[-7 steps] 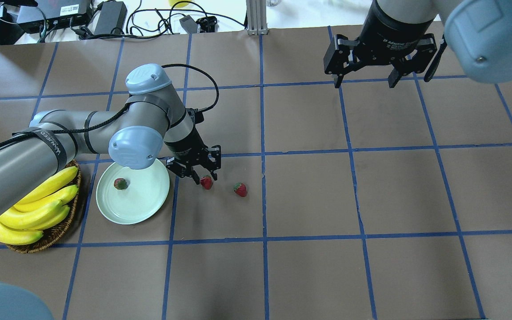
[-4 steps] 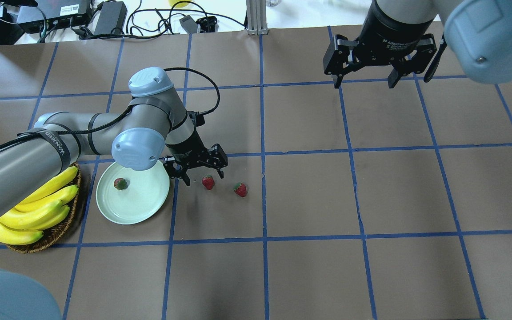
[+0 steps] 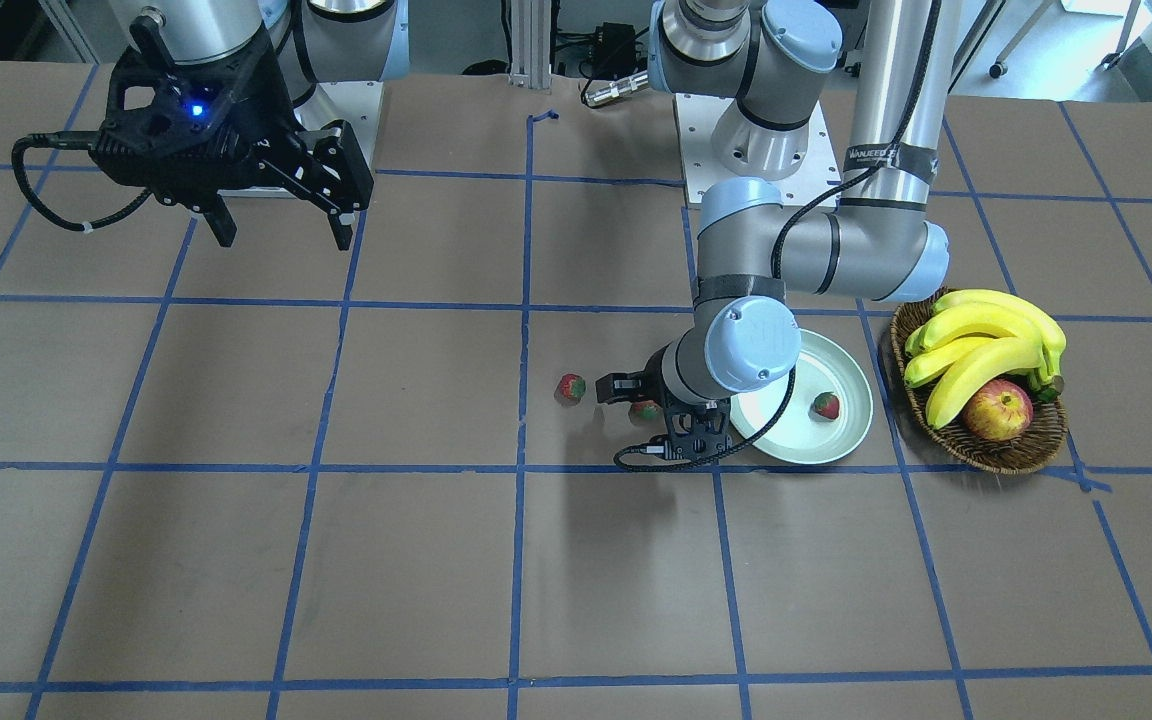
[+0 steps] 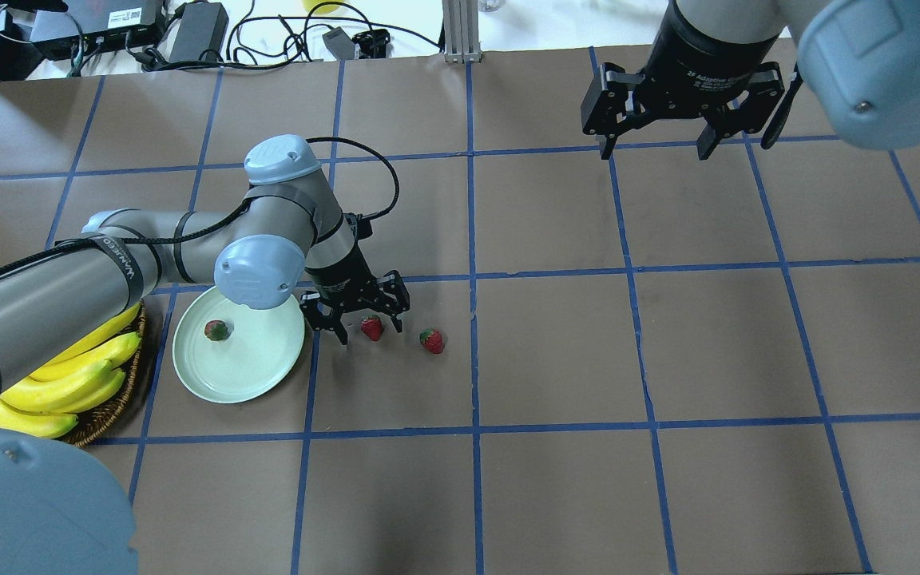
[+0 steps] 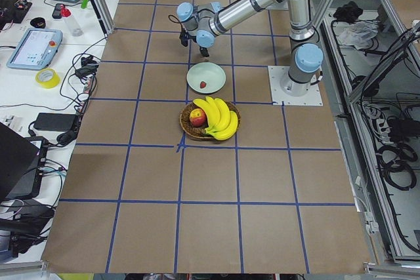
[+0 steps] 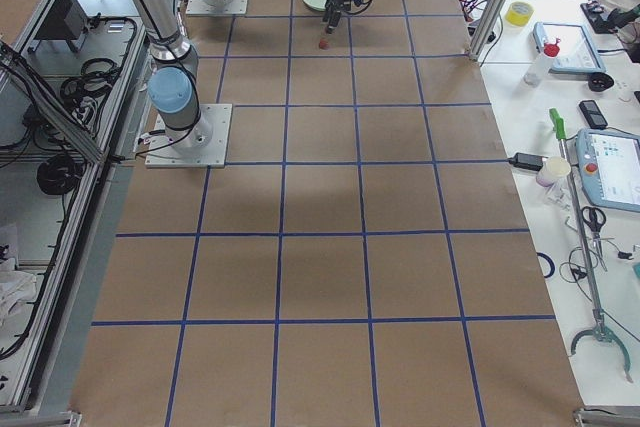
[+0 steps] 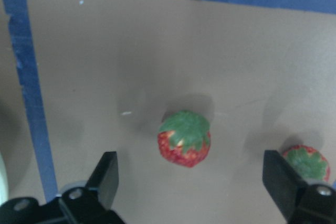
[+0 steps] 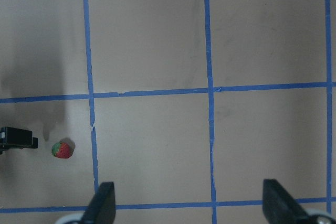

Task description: Collect all strawberries into plate

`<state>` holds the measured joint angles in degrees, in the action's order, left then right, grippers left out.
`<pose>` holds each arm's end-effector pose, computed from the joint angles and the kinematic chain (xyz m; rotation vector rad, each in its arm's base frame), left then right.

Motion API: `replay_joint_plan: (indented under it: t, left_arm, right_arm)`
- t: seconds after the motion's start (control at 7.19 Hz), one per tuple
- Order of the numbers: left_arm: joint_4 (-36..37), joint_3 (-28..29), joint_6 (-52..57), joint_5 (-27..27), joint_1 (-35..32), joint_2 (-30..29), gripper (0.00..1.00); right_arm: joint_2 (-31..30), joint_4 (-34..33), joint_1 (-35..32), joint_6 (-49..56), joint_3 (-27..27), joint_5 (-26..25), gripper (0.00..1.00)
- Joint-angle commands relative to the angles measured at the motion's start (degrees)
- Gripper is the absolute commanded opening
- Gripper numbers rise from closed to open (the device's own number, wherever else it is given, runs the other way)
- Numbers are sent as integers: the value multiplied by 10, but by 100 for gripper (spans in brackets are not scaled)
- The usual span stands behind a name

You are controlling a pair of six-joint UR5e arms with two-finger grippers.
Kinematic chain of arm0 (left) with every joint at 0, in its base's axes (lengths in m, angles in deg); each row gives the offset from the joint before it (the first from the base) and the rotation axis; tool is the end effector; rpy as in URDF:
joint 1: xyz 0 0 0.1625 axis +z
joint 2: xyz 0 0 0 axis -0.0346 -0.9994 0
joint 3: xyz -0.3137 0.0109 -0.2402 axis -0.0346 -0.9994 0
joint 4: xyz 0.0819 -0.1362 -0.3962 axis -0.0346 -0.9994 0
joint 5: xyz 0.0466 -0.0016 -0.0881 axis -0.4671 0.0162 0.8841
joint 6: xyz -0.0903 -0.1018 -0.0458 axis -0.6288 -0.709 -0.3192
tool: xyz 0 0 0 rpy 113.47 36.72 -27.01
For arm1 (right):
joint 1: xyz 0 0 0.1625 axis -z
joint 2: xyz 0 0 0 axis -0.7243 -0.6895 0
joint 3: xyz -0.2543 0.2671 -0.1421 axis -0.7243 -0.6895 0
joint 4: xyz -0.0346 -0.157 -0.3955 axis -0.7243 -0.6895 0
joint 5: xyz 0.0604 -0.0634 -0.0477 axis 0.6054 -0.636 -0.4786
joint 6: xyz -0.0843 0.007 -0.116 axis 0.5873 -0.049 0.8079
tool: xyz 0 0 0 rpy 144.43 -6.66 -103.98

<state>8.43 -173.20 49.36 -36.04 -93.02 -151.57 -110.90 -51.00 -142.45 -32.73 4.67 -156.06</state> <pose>-0.2043 -0.4948 0.0842 0.1970 -2.9491 -0.5150 0.1895 -0.5027 0.4493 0.0624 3.1091 -0.1539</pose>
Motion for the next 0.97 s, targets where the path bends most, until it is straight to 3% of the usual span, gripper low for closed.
replay_joint_plan:
  t: [0.0, 0.14, 0.7, 0.83]
  left_arm:
    - [-2, -1, -2, 1, 0, -3, 17]
    - [-6, 3, 2, 4, 0, -4, 0]
    - [-8, 27, -3, 5, 4, 8, 0]
    - [-45, 60, 1, 2, 10, 15, 0]
  right_arm:
    - [-1, 2, 1, 0, 0, 0, 100]
    - [-3, 9, 1, 0, 0, -3, 100]
    - [-4, 13, 0, -3, 0, -5, 100]
    - [-3, 9, 0, -3, 0, -1, 100]
